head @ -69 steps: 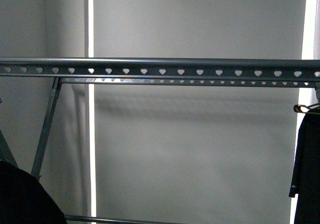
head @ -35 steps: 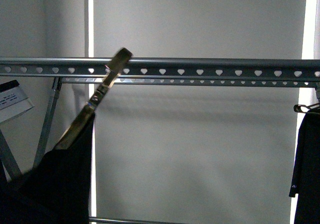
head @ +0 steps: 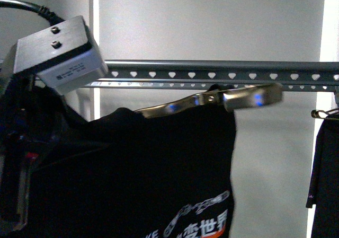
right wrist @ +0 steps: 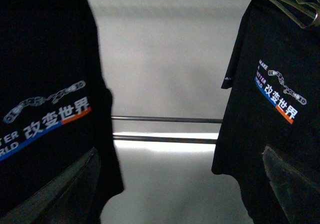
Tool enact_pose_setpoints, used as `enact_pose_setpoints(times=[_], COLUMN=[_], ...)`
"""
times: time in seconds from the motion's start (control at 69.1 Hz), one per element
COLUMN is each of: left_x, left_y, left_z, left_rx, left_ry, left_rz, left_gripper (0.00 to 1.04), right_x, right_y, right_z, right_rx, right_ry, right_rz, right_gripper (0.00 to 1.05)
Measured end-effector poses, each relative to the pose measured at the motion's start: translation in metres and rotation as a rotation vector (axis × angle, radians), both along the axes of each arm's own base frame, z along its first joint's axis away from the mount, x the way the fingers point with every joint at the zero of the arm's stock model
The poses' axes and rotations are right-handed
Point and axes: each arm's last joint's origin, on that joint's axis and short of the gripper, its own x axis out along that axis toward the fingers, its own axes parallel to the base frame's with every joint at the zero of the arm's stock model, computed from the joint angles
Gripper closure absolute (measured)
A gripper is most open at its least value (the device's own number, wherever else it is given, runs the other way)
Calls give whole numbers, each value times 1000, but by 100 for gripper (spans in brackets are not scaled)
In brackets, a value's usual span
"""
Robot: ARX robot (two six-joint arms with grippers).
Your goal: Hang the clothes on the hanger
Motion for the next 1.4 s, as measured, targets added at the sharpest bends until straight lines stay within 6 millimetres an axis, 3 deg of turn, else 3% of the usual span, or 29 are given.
enact_pose_setpoints(times=[0.232,0.391,0.825,0.883,0.969,1.158,1.23,1.404], left_x=[15,32,35,35,35,35,35,35], left_y=[-27,-40,-42,-41,-42,-42,-41,-42], left_z=[4,11,12,12,12,12,12,12], left_rx=[220,282,295,296,297,297,299,298], left_ry=[-258,-401,-422,-423,-424,-426,-426,-428], left_rz=[-216,-272,-272,-272,-271,-274,-269,-275], left_gripper=[101,101,101,101,100,100,100,100], right_x=[0,0,0,2,11,38,56,102], right_y=[0,0,0,-2,-13,-45,-53,-61], right_z=[0,0,0,1,18,73,95,119], right_rx=[0,0,0,-19,-41,-261,-414,-836], right_ry=[0,0,1,32,21,-123,-178,-279], right_rz=[0,0,0,113,302,372,396,482], right_gripper=[7,7,7,7,7,7,7,7])
